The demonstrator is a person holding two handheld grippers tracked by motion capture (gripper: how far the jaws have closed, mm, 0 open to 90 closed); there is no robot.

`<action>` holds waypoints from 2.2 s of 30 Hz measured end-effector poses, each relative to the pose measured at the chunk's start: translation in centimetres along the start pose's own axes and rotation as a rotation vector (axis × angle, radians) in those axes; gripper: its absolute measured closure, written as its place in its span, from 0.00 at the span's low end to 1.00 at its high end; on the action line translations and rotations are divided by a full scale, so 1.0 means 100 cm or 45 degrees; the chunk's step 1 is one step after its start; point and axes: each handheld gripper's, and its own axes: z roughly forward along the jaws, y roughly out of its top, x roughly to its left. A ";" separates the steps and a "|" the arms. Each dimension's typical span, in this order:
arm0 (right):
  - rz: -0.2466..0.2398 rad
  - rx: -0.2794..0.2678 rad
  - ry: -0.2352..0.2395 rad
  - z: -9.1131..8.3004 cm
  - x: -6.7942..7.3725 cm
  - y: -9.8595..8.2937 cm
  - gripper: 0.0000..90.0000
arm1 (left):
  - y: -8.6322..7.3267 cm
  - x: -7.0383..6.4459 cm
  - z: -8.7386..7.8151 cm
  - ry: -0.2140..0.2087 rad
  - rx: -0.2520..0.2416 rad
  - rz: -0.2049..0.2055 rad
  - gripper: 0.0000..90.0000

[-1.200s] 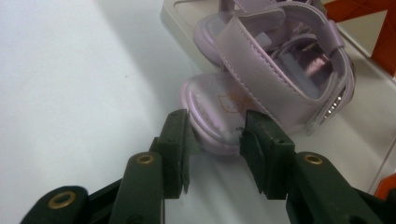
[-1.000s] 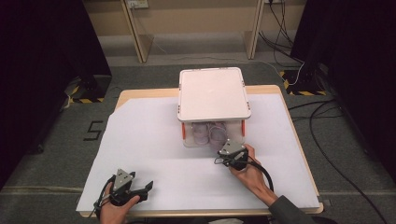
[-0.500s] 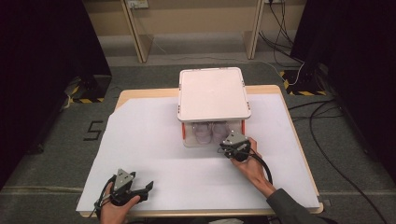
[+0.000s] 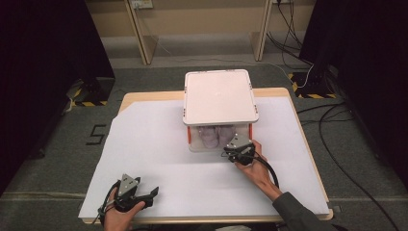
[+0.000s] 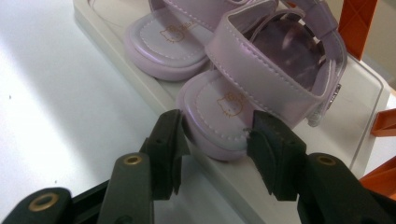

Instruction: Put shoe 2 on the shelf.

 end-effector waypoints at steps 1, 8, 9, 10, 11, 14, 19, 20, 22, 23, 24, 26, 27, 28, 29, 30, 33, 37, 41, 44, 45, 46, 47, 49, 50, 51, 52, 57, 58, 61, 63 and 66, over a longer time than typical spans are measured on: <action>0.017 0.006 0.000 0.000 0.000 0.000 0.60 | 0.000 0.000 0.000 0.000 0.000 0.000 0.20; 0.076 -0.002 -0.030 0.001 -0.009 -0.001 0.60 | 0.000 0.000 -0.001 0.000 0.001 0.003 0.20; 0.090 -0.006 -0.027 0.001 -0.009 -0.002 0.60 | 0.000 0.000 -0.001 -0.001 0.001 0.004 0.20; 0.089 -0.007 -0.028 0.001 -0.010 -0.002 0.60 | 0.000 0.000 -0.001 0.000 0.000 0.003 0.20; 0.092 -0.011 -0.027 0.002 -0.009 -0.002 0.60 | 0.000 0.000 -0.001 -0.002 -0.002 0.003 0.20; 0.084 -0.013 -0.026 0.003 -0.008 -0.001 0.60 | 0.001 0.000 -0.001 -0.002 -0.005 0.006 0.20; 0.110 -0.038 0.020 0.002 -0.011 -0.001 0.63 | 0.001 0.000 -0.001 0.000 0.000 0.006 0.20; 0.122 -0.041 0.030 0.003 -0.010 -0.001 0.63 | 0.001 0.000 -0.001 0.000 -0.001 0.006 0.20; 0.121 -0.040 0.031 0.003 -0.009 -0.001 0.63 | 0.001 0.000 0.000 -0.001 -0.001 0.008 0.20; 0.132 -0.045 0.041 0.003 -0.008 0.000 0.63 | 0.001 0.000 0.000 -0.003 0.001 0.009 0.21; 0.138 -0.049 0.048 0.004 -0.008 0.000 0.63 | 0.001 0.000 0.001 -0.003 0.001 0.008 0.20; 0.140 -0.051 0.054 0.005 -0.006 0.001 0.61 | 0.001 0.000 0.001 -0.002 0.003 0.010 0.20; 0.136 -0.053 0.052 0.005 -0.005 0.002 0.60 | 0.001 0.000 0.001 -0.004 0.003 0.009 0.20; 0.132 -0.054 0.056 0.005 -0.004 0.003 0.60 | 0.001 -0.001 0.002 -0.004 0.001 0.006 0.21; 0.129 -0.051 0.064 0.004 -0.002 0.004 0.61 | 0.001 -0.001 0.002 -0.005 0.002 0.006 0.20; 0.121 -0.045 0.058 0.004 0.000 0.005 0.62 | 0.002 0.000 0.001 -0.004 0.001 0.008 0.20; 0.125 -0.019 0.046 0.000 0.001 0.007 0.62 | 0.002 -0.001 0.001 -0.006 -0.007 0.004 0.20; 0.163 -0.044 0.075 -0.005 -0.003 0.006 0.60 | 0.002 0.000 0.000 -0.007 -0.010 0.004 0.21; 0.173 -0.085 0.107 -0.018 -0.001 0.007 0.56 | 0.002 0.000 -0.001 -0.008 -0.009 0.010 0.20; 0.179 -0.143 0.125 -0.031 -0.001 0.009 0.53 | 0.002 0.000 -0.001 -0.007 -0.011 0.009 0.20; 0.190 -0.161 0.137 -0.036 -0.001 0.010 0.51 | 0.002 0.000 -0.001 -0.007 -0.012 0.005 0.20; 0.200 -0.176 0.146 -0.040 -0.001 0.010 0.50 | 0.002 0.000 -0.001 -0.006 -0.012 0.007 0.20; 0.209 -0.193 0.164 -0.043 -0.001 0.010 0.49 | 0.002 0.000 -0.001 -0.006 -0.011 0.006 0.20; 0.228 -0.219 0.190 -0.049 0.001 0.007 0.46 | 0.002 0.000 -0.001 -0.006 -0.012 0.006 0.20; 0.233 -0.216 0.198 -0.052 0.002 0.005 0.45 | 0.002 0.000 -0.001 -0.006 -0.013 0.005 0.20; 0.237 -0.213 0.207 -0.054 0.004 0.003 0.43 | 0.002 0.000 -0.002 -0.007 -0.013 0.005 0.20; 0.245 -0.206 0.222 -0.056 0.005 0.000 0.42 | 0.002 -0.001 -0.002 -0.007 -0.014 0.006 0.20; 0.301 -0.186 0.287 -0.065 0.010 -0.013 0.35 | 0.002 -0.001 -0.002 -0.009 -0.017 0.011 0.21; 0.306 -0.180 0.294 -0.067 0.011 -0.015 0.34 | 0.002 -0.001 -0.002 -0.008 -0.017 0.012 0.20; 0.328 -0.188 0.309 -0.074 0.013 -0.021 0.31 | 0.002 -0.001 -0.002 -0.007 -0.017 0.013 0.20; 0.350 -0.198 0.324 -0.078 0.015 -0.025 0.30 | 0.002 -0.001 -0.002 -0.008 -0.017 0.013 0.20; 0.370 -0.185 0.333 -0.082 0.018 -0.033 0.28 | 0.002 -0.001 -0.002 -0.010 -0.016 0.014 0.20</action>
